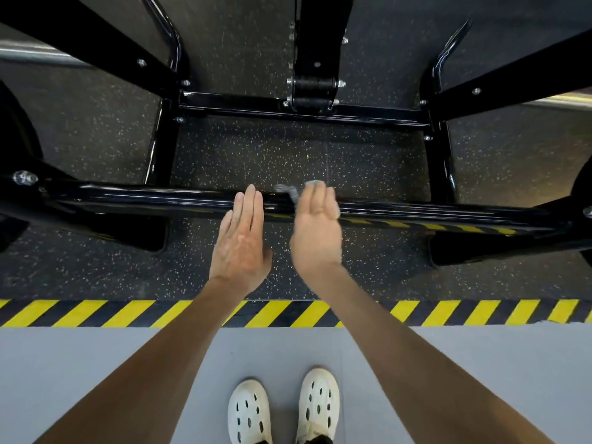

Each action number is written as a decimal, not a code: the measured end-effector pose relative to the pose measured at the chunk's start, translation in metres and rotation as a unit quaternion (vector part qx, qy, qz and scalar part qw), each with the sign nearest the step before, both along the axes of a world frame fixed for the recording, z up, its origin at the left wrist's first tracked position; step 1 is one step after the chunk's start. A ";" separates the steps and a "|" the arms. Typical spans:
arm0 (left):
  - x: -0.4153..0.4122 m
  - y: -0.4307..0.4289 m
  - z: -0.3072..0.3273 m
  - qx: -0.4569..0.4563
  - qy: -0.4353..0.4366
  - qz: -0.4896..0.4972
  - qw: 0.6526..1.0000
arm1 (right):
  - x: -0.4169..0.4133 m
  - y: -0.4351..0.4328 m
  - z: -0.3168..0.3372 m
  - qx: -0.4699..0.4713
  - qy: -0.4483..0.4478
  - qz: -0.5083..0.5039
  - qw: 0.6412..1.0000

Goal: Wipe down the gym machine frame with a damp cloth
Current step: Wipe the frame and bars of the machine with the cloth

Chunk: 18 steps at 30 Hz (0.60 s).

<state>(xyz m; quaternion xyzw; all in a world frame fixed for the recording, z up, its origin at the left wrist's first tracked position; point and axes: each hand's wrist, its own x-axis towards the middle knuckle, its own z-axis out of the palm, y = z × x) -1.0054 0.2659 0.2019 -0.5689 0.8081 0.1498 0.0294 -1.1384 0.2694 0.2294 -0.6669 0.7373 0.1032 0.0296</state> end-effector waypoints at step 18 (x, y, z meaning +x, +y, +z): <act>0.065 -0.011 0.016 -0.025 -0.026 -0.049 0.998 | -0.029 0.007 0.006 -0.076 -0.062 -0.106 0.989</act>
